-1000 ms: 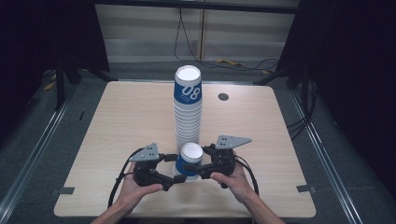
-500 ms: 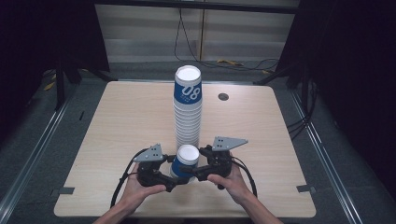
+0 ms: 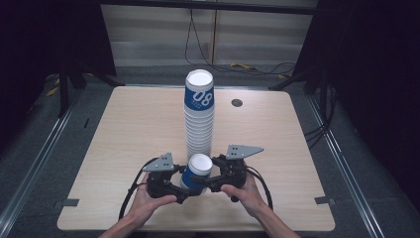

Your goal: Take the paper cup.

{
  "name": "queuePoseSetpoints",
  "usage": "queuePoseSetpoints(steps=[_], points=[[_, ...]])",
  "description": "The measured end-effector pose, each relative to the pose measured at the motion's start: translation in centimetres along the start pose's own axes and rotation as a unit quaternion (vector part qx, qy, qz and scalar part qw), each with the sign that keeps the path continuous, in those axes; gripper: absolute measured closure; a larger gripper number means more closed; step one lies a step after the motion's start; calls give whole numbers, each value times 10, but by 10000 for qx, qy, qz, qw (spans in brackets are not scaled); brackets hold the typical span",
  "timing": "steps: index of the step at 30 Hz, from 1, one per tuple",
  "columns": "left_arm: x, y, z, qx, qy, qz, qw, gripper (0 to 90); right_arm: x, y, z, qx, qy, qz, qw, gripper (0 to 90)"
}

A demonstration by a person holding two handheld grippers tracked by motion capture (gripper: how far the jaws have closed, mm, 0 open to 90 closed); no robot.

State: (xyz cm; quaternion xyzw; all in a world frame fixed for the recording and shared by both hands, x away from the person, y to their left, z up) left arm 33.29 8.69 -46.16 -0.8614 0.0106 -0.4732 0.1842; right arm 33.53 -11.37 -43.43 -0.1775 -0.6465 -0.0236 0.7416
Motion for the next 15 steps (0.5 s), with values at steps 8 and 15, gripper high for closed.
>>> queuePoseSetpoints(steps=[8,15], points=[[-1,-1,-1,34,176,134,9998,198,0,-1,1,65,79,115,9999,245],[-2,-5,2,84,176,146,9997,198,1,-3,0,53,191,240,9995,160]])
Point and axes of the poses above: each handheld gripper's, and its own axes: y roughly forward along the jaws, x roughly out of its top, z roughly to its left, the point moved 2 cm from there along y, roughly forward along the jaws, and after that the axes turned 14 degrees about -y, right-handed, at the moved point
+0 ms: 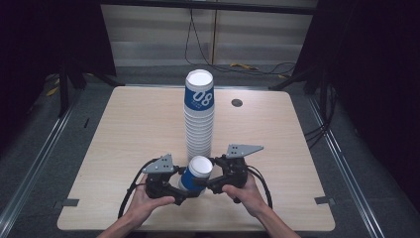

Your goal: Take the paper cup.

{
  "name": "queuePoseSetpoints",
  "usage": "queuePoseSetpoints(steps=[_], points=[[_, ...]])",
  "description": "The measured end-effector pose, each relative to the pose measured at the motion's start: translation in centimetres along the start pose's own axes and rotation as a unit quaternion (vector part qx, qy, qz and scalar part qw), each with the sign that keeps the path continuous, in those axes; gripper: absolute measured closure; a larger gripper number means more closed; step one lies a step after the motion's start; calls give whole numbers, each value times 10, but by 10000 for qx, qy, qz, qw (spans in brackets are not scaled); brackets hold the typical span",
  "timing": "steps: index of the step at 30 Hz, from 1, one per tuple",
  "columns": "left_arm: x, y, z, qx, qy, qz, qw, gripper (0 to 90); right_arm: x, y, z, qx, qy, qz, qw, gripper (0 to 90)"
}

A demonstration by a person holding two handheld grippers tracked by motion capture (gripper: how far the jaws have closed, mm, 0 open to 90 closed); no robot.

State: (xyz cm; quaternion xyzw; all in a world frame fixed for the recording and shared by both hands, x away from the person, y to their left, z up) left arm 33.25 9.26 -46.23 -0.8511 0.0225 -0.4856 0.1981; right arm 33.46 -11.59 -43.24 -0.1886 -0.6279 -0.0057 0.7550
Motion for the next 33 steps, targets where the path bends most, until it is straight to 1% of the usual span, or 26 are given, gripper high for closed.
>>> queuePoseSetpoints(steps=[6,7,10,16,19,21,22,24,25,27,29,33], points=[[0,-4,4,66,-38,45,10000,198,1,-3,-1,-17,-7,13,10000,147],[0,-5,4,75,-42,63,9999,198,1,-4,-1,-82,-44,39,9999,148],[1,-6,5,113,9,162,9998,198,2,-7,-1,-51,-29,50,10000,153],[1,-8,6,144,14,344,9993,198,3,-12,-3,-73,-64,101,9999,153],[1,-8,6,159,-43,404,9990,199,2,-13,-4,-32,-58,187,9998,153],[1,-8,7,216,-13,462,9987,199,2,-13,-4,5,-48,261,9996,152],[1,-9,7,204,-14,472,9987,200,2,-13,-4,23,-71,293,9995,151],[2,-10,8,240,-45,493,9985,200,2,-14,-4,41,-74,359,9993,140],[2,-11,8,254,-50,507,9984,201,2,-14,-5,90,-97,348,9993,140],[2,-13,9,242,-91,525,9983,201,2,-15,-5,48,-83,397,9992,139],[2,-14,11,208,-205,526,9982,201,1,-16,-6,31,-85,428,9990,138],[1,-13,11,286,-156,665,9973,202,-1,-17,-8,-49,-113,565,9983,138]])
Point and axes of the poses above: each handheld gripper's, and its own axes: y roughly forward along the jaws, x roughly out of its top, z roughly to its left, the point moved 2 cm from there along y, roughly forward along the jaws, and after that the axes turned 14 degrees about -y, right-handed, at the moved point
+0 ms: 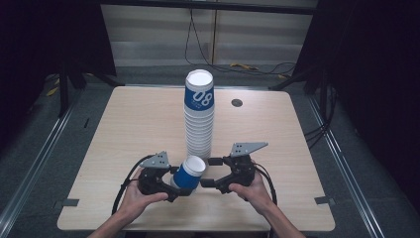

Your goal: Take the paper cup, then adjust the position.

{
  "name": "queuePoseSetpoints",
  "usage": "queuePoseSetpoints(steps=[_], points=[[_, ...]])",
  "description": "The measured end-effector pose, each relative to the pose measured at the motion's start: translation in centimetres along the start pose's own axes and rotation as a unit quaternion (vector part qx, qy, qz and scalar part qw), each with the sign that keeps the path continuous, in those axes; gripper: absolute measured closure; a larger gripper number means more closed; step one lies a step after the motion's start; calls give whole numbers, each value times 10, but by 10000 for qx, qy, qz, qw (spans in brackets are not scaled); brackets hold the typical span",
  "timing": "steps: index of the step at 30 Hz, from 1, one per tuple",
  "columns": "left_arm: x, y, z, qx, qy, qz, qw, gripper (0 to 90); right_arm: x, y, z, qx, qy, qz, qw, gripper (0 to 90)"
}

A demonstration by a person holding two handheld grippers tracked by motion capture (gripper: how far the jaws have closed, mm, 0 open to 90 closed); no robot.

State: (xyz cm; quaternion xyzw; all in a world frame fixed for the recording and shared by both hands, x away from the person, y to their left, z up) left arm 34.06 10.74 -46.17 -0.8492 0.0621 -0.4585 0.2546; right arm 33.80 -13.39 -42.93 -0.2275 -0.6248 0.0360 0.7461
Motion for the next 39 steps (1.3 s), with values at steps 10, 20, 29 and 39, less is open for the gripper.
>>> queuePoseSetpoints(steps=[10,20,29,39], points=[[-1,0,1,189,57,330,9993,205,-6,-4,1,-29,-100,431,9990,147],[0,2,-1,284,172,654,9973,209,-8,2,2,102,-352,1008,9942,146],[1,4,-1,554,263,897,9941,211,-8,9,2,224,-520,1377,9888,165],[2,6,-9,827,547,1245,9873,214,-11,9,3,221,-714,1734,9820,187]])
Point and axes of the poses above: each handheld gripper's, and its own axes: y roughly forward along the jaws, x roughly out of its top, z roughly to its left, the point moved 2 cm from there along y, roughly forward along the jaws, and after that the axes turned 14 degrees about -y, right-handed, at the moved point
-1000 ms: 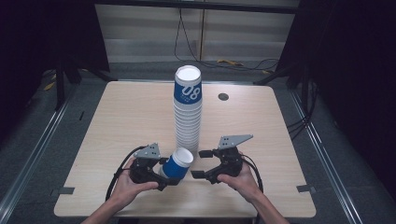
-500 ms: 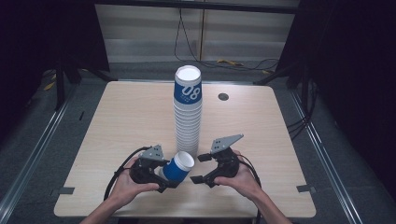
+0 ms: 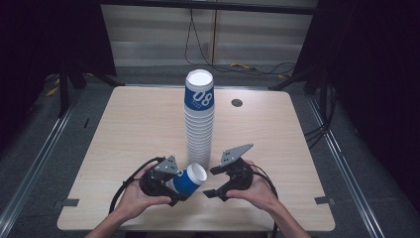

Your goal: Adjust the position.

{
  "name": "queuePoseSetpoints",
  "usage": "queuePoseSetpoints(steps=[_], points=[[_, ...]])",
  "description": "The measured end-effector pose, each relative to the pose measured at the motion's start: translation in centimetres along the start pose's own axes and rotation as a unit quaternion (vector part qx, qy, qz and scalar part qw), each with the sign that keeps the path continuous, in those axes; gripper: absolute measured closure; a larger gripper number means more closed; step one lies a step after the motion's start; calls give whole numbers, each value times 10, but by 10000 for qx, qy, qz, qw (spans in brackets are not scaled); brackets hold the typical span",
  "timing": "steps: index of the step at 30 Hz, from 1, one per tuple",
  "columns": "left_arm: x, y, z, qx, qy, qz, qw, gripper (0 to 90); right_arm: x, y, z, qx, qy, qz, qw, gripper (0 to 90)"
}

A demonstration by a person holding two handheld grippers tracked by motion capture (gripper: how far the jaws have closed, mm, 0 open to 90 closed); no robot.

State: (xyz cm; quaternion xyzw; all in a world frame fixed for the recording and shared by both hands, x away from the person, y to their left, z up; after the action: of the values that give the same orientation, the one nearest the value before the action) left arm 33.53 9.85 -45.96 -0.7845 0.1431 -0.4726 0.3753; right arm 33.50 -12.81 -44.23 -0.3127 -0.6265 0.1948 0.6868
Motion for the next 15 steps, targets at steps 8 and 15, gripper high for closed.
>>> queuePoseSetpoints(steps=[8,15], points=[[5,6,-11,36,276,249,9993,214,2,4,2,58,-238,356,9991,156],[9,1,-15,383,563,423,9968,214,5,6,4,38,-424,684,9968,163]])
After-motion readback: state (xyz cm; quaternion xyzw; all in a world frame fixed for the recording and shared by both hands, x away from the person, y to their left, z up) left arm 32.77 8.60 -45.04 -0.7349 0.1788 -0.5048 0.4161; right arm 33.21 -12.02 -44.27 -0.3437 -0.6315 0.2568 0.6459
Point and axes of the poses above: each handheld gripper's, and its own axes: y roughly forward along the jaws, x roughly out of its top, z roughly to its left, the point moved 2 cm from there along y, roughly forward along the jaws, and after that the axes turned 14 degrees about -y, right-handed, at the moved point
